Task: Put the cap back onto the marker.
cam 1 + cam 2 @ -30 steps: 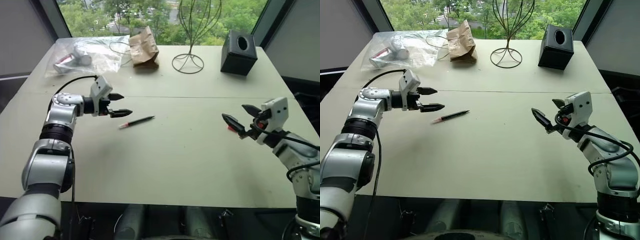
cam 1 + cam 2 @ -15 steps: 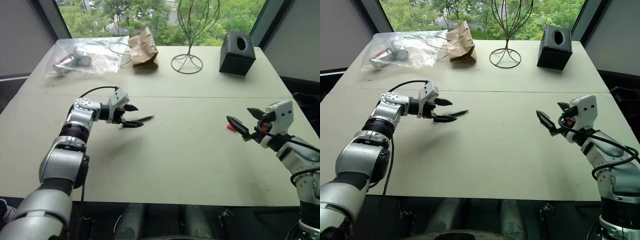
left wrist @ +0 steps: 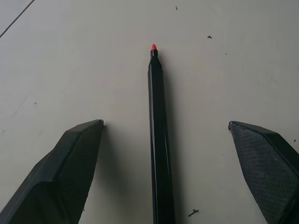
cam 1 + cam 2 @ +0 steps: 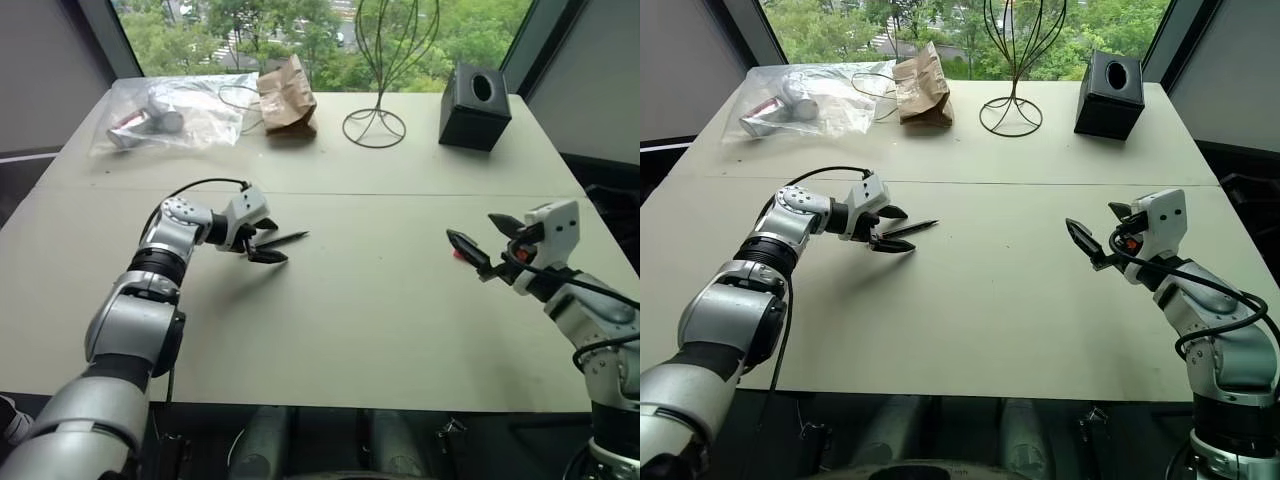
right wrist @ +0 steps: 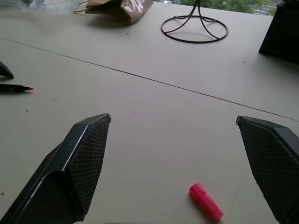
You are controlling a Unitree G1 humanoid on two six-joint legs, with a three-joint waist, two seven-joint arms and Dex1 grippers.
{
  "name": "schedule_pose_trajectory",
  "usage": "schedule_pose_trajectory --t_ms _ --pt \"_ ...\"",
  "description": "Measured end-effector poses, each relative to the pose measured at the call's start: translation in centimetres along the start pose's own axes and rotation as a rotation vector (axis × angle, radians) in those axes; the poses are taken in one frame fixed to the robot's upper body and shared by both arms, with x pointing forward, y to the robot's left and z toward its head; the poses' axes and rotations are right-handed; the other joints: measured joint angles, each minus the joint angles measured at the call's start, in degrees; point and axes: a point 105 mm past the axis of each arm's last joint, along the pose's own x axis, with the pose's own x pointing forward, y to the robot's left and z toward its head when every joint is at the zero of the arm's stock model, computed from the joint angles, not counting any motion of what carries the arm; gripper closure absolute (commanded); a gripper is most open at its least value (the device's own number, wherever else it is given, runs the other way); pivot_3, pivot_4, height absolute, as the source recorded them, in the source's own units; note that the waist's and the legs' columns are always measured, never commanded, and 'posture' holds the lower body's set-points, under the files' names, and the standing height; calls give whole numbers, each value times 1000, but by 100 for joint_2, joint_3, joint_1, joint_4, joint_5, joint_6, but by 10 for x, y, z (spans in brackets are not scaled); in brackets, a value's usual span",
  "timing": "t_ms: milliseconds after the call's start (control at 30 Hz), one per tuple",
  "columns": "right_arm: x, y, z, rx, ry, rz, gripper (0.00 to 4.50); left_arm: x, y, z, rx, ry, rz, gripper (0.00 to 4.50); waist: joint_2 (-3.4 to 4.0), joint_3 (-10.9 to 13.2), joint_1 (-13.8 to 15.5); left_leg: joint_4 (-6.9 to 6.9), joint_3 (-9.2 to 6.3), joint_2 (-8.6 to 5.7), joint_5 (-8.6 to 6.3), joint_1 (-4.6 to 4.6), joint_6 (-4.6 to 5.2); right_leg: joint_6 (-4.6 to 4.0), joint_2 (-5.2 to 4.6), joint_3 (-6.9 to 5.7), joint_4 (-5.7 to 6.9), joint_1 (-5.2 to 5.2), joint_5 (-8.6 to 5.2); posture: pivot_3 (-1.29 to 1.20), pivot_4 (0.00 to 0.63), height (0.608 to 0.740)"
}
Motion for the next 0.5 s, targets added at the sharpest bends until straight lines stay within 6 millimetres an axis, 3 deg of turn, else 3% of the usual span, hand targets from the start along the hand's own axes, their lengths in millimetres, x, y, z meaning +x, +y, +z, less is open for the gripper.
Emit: schedule_pose_trajectory --t_ms 100,200,433,500 --pt "0 0 1 -1 -3 -4 0 0 0 -1 -4 2 -3 13 0 0 -1 0 -4 0 0 1 0 0 0 0 0 0 0 0 150 740" --pt "0 0 1 -1 -4 -4 0 1 -1 0 -12 -4 -4 780 0 0 0 0 -13 0 0 1 0 1 0 0 0 1 -1 0 150 740" --pt "0 0 2 -13 -14 0 0 5 -1 1 -28 -22 4 4279 0 0 1 1 -18 -1 0 1 0 2 0 0 0 2 -2 0 150 740" --pt "0 0 3 -18 -19 2 0 5 0 1 -31 -32 15 4444 0 -1 1 1 -20 -1 0 1 0 2 0 0 1 3 -2 0 150 740"
